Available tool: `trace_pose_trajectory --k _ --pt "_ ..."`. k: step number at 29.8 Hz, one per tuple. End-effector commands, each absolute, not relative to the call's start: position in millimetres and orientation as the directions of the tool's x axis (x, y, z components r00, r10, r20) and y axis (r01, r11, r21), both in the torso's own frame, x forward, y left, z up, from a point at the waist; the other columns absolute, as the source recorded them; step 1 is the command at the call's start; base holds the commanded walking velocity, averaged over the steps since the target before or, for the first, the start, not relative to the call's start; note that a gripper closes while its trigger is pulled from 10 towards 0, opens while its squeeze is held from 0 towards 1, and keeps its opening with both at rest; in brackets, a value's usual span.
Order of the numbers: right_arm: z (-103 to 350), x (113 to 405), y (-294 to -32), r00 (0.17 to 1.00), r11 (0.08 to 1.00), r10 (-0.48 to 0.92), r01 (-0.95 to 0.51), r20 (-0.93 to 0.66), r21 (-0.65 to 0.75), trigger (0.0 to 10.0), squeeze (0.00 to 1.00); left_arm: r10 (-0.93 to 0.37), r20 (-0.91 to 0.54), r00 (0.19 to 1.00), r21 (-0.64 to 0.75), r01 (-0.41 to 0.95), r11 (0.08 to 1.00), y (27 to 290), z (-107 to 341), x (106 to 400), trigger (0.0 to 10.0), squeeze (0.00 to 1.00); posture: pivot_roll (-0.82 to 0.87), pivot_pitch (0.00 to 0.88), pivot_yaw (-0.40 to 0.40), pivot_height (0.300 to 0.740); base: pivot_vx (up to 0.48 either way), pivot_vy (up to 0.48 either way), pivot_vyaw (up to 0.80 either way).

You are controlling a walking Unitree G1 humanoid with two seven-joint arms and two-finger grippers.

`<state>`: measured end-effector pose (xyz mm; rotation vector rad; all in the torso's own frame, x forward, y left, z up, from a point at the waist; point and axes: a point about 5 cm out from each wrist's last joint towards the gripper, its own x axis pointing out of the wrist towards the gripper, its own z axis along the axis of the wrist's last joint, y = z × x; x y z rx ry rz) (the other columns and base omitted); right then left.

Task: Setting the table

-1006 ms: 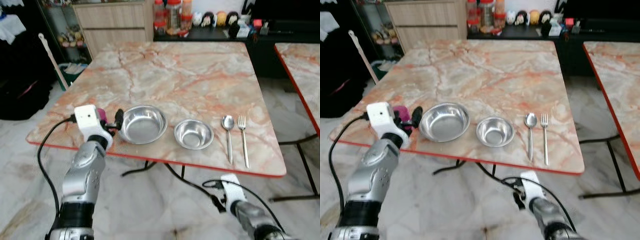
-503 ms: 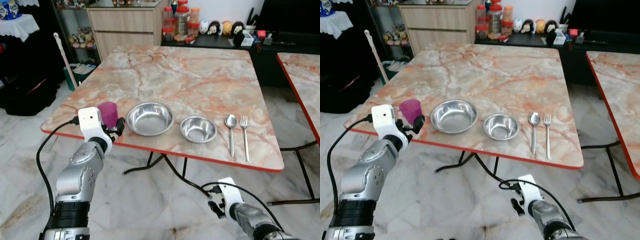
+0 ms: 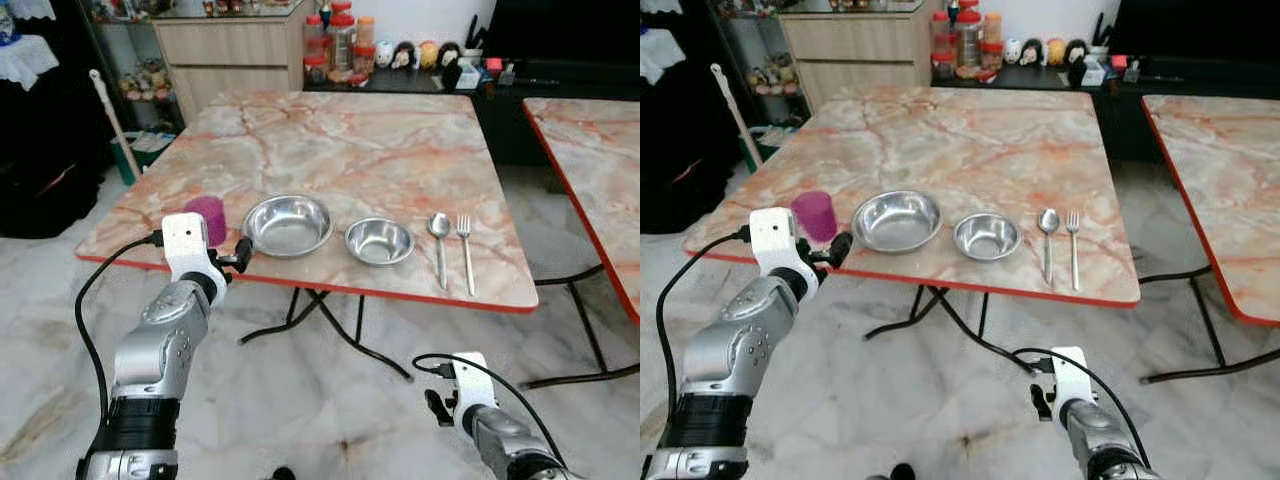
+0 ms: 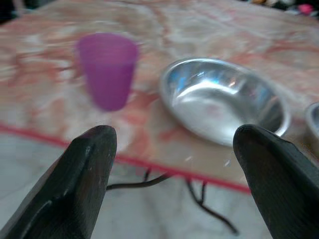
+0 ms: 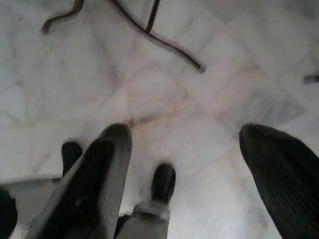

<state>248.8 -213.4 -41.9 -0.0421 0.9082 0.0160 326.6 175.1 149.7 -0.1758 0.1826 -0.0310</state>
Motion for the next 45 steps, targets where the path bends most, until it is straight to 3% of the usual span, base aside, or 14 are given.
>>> trace_pose_trajectory --k 1,18,25,45 --pt "-45 245 -214 0.596 0.999 -0.007 -0.036 -0.803 -0.035 10.0 0.00 -0.049 -0.158 0.986 -0.163 0.023 0.986 176 156 330 10.0 0.00 0.00 0.058 0.066 0.740 0.000 0.000 0.00" --pt "-47 242 -211 0.617 0.999 -0.009 0.037 -0.787 0.017 10.0 0.00 -0.022 -0.057 0.998 -0.170 0.012 0.985 184 170 334 10.0 0.00 0.01 0.062 0.079 0.740 0.000 0.000 0.00" --pt "-49 240 -213 0.576 0.999 -0.025 0.035 -0.817 -0.005 10.0 0.00 -0.015 -0.043 0.999 -0.172 0.008 0.985 182 171 336 10.0 0.00 0.01 0.058 0.075 0.740 0.000 0.000 0.00" --pt "-50 238 -213 0.570 1.000 -0.011 0.027 -0.821 0.005 10.0 0.00 -0.027 -0.027 0.999 -0.180 0.022 0.983 173 174 351 10.0 0.00 0.00 0.062 0.079 0.740 0.000 0.000 0.00"
